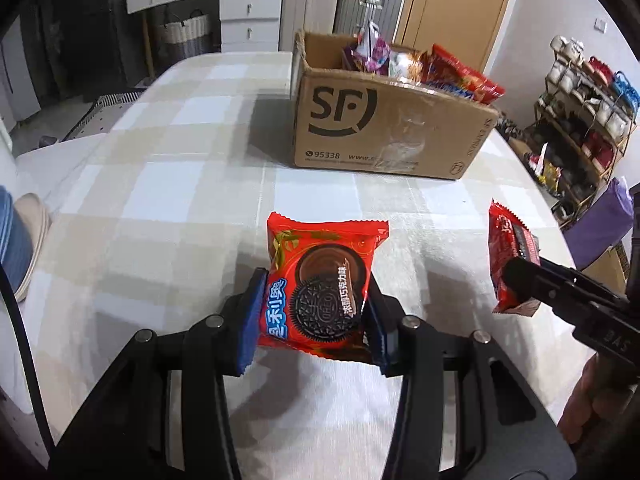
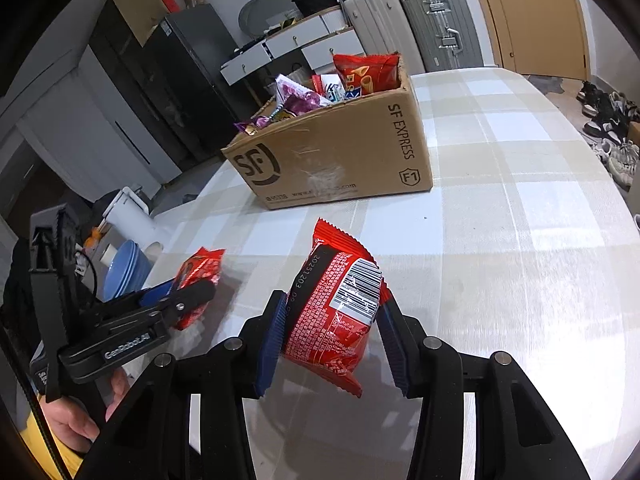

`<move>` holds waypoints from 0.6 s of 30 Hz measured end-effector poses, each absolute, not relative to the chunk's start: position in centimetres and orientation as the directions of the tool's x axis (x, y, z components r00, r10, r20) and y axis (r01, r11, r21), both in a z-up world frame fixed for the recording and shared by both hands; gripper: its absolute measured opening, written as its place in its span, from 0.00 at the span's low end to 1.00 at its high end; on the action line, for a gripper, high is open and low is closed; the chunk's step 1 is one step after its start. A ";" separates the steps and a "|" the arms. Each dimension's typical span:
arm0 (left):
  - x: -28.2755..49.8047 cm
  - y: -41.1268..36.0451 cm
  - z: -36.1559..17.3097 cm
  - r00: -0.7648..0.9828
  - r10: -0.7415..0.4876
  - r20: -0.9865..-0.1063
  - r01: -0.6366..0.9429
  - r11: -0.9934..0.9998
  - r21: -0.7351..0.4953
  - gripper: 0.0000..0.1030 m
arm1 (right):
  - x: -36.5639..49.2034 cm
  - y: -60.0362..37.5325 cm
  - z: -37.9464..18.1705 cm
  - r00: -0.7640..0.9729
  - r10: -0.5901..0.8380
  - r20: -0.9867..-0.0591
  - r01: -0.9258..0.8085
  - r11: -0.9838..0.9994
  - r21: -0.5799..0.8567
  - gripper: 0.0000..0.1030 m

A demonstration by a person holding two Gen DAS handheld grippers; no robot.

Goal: Organize snacks
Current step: 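Lift both red cookie packs and carry them over the cardboard box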

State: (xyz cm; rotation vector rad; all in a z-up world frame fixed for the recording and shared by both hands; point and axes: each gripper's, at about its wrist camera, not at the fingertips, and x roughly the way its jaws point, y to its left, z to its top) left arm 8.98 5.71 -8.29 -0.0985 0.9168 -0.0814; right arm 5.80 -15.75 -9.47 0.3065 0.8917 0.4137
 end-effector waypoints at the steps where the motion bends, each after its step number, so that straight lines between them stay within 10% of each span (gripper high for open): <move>1: 8.1 5.9 -7.9 0.619 -0.114 -0.777 0.027 0.992 -0.124 0.40 | 5.5 -15.8 -9.3 0.564 0.470 -0.680 -0.217 0.878 0.427 0.44; 18: 1.6 7.1 -4.8 0.703 -0.077 -0.707 0.009 0.995 -0.099 0.40 | 0.3 -13.8 -6.2 0.619 0.508 -0.599 -0.328 0.860 0.390 0.44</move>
